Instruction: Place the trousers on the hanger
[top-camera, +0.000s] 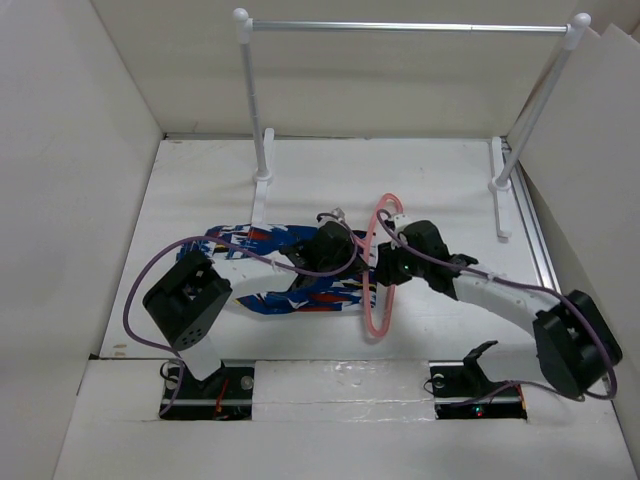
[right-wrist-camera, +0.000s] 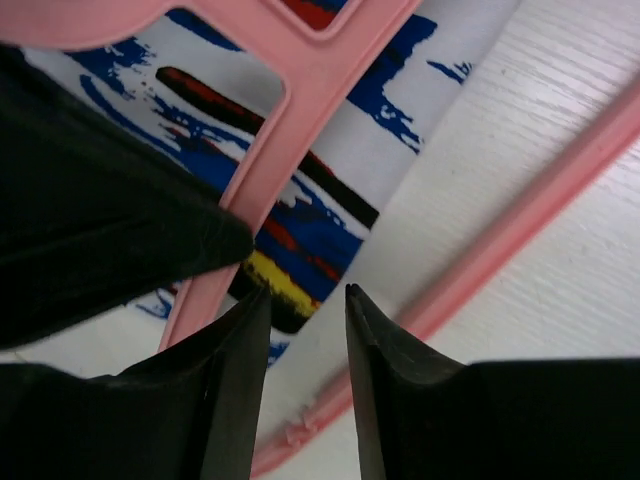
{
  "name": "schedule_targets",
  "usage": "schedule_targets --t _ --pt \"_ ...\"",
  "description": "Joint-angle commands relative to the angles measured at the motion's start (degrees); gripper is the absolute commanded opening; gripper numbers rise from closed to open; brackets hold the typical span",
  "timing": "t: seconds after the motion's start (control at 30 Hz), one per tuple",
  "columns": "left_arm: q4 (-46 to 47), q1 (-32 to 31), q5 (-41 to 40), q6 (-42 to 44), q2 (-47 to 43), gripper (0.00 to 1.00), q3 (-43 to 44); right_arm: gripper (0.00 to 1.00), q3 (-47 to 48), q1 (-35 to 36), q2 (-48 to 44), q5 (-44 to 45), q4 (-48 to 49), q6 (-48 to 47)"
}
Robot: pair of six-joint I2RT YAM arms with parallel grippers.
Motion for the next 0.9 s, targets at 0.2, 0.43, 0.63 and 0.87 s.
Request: schedule_targets --t 0.2,0.43,0.63,0.87 --pt "0.5 0.2 -2.3 -2.3 0.1 0.00 -0.8 0.48 3.1 1.8 14.3 4.8 16.1 6.1" --pt "-0.4 0.2 -4.6 -1.8 -1.0 0.00 -1.4 0.55 0.1 3.5 12.3 8.9 13.3 8.1" --pt "-0.7 0.2 -4.3 -1.6 -0.3 0.00 -1.2 0.55 -0.9 4.8 8.4 11.4 11.4 7.2" --pt "-1.6 0.2 -5.8 -0.8 -0.1 0.00 -1.2 0.43 -3.0 4.2 15.4 1.4 19.8 8.8"
